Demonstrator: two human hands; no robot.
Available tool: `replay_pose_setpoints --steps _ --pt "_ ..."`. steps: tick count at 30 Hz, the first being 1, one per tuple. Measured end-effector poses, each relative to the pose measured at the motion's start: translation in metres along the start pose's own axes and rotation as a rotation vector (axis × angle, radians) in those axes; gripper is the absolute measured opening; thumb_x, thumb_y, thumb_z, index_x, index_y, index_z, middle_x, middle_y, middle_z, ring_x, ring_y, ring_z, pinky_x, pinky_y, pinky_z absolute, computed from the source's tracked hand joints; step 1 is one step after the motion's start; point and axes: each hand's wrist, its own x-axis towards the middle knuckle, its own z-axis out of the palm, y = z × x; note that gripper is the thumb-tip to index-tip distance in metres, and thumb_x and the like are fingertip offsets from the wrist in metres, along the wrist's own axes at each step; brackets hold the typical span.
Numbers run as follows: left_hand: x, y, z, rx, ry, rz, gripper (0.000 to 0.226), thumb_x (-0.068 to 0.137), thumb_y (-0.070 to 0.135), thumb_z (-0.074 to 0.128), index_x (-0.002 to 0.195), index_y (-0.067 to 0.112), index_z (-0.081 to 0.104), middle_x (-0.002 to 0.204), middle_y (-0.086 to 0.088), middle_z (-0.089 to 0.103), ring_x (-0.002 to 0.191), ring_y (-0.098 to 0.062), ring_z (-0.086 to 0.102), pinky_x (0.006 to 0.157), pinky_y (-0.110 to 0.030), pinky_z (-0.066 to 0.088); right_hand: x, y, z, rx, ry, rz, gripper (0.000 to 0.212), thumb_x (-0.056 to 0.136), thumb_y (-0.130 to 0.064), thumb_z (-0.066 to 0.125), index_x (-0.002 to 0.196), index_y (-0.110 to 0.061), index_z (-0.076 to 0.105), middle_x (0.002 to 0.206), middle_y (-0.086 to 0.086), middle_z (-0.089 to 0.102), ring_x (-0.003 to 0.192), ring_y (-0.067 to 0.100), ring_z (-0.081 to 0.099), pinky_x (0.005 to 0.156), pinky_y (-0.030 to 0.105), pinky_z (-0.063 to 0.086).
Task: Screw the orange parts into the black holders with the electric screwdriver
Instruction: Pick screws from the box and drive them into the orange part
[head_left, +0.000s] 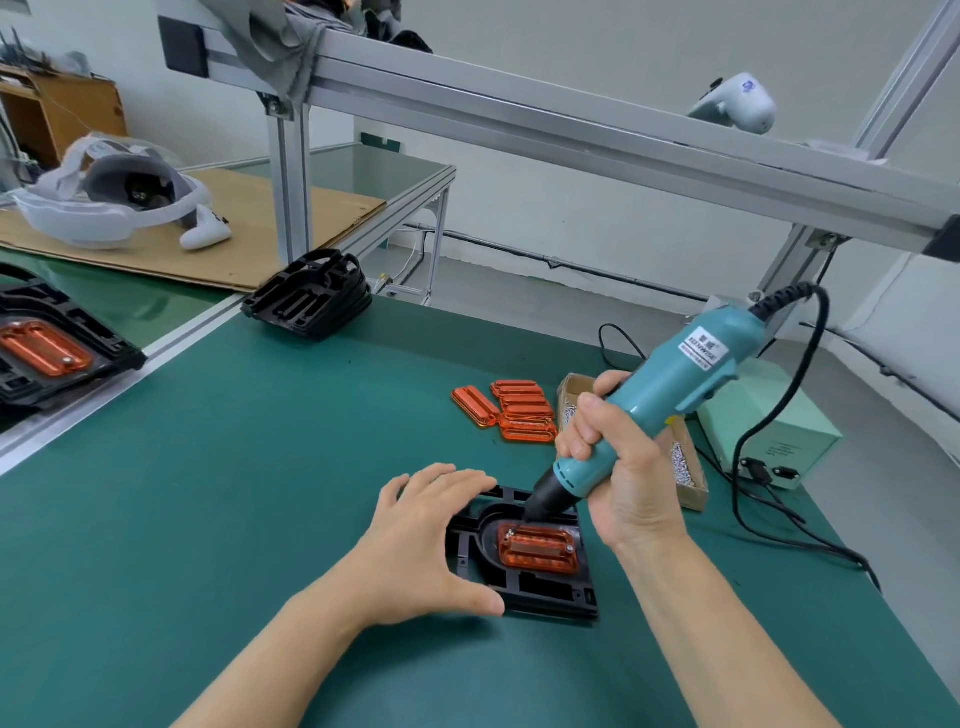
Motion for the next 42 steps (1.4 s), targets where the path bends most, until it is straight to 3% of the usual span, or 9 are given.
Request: replay_pose_setpoints --steps 5,10,14,16,19,21,28,35,42 --pt "0.0 -0.002 0.002 -0.004 0.022 0.007 0.097 0.061 0.055 0.078 0.142 0.041 0.027 0.129 0.035 0.021 0.104 0.037 -0.021 0.11 -0.02 0.005 0.001 0.005 0.003 -0.056 -0.033 0.005 0.018 0.077 -0.002 0.06 0.082 -0.018 0.054 0.056 -0.001 0.041 0.045 0.013 0.039 0.049 0.024 0.04" --pt "0.001 -0.003 0.003 -0.003 0.045 0.028 0.095 0.061 0.055 0.078 0.141 0.038 0.031 0.13 0.031 0.029 0.105 0.036 -0.013 0.107 -0.018 0.006 0.005 0.007 0.008 -0.119 -0.101 0.022 0.019 0.077 -0.002 0.061 0.079 -0.02 0.057 0.055 0.0 0.041 0.045 0.014 0.039 0.05 0.026 0.039" --pt "0.001 -0.002 0.002 -0.031 0.042 0.02 0.095 0.06 0.053 0.079 0.14 0.039 0.031 0.111 0.046 0.018 0.101 0.038 -0.013 0.1 -0.019 0.012 0.01 0.007 0.014 -0.176 -0.234 0.061 0.019 0.078 -0.002 0.062 0.08 -0.02 0.059 0.054 0.001 0.043 0.044 0.015 0.039 0.051 0.026 0.04" --pt "0.001 -0.002 0.003 -0.063 0.047 -0.002 0.096 0.059 0.052 0.08 0.14 0.042 0.029 0.113 0.042 0.022 0.109 0.027 0.002 0.098 -0.02 0.017 0.012 0.007 0.015 -0.199 -0.29 0.096 0.018 0.076 -0.003 0.064 0.08 -0.02 0.059 0.054 0.0 0.043 0.043 0.015 0.038 0.051 0.027 0.039" --pt "0.001 -0.003 0.004 -0.079 0.039 -0.068 0.099 0.056 0.054 0.08 0.14 0.045 0.028 0.132 0.021 0.029 0.118 -0.004 0.016 0.098 -0.021 0.024 0.014 0.006 0.014 -0.215 -0.358 0.126 0.018 0.077 -0.001 0.062 0.082 -0.016 0.055 0.055 -0.001 0.043 0.042 0.015 0.038 0.051 0.027 0.039" --pt "0.001 -0.003 0.004 -0.081 0.026 -0.084 0.099 0.056 0.055 0.08 0.14 0.045 0.028 0.136 0.017 0.028 0.121 -0.01 0.02 0.098 -0.022 0.026 0.015 0.005 0.013 -0.229 -0.377 0.123 0.018 0.079 0.0 0.06 0.082 -0.016 0.054 0.056 -0.001 0.043 0.043 0.015 0.039 0.052 0.027 0.04" --pt "0.001 -0.005 0.005 -0.096 0.018 -0.093 0.099 0.056 0.055 0.08 0.14 0.044 0.029 0.138 0.016 0.028 0.124 -0.011 0.022 0.099 -0.023 0.028 0.013 0.007 0.011 -0.223 -0.345 0.068 0.022 0.078 0.0 0.062 0.086 -0.02 0.059 0.057 0.002 0.044 0.044 0.016 0.04 0.052 0.028 0.041" --pt "0.002 -0.007 0.005 -0.111 0.018 -0.094 0.099 0.055 0.054 0.08 0.138 0.044 0.029 0.137 0.015 0.029 0.123 -0.01 0.023 0.099 -0.023 0.028 0.013 0.009 0.008 -0.214 -0.41 0.075 0.016 0.074 -0.011 0.07 0.078 -0.02 0.057 0.055 0.002 0.046 0.043 0.015 0.042 0.053 0.027 0.043" --pt "0.002 -0.007 0.006 -0.136 0.013 -0.1 0.097 0.054 0.054 0.079 0.137 0.046 0.029 0.137 0.016 0.029 0.123 -0.008 0.022 0.098 -0.023 0.03 0.015 0.007 0.002 -0.216 -0.469 0.095 0.016 0.077 -0.009 0.069 0.081 -0.017 0.056 0.056 0.001 0.049 0.046 0.013 0.046 0.056 0.027 0.046"
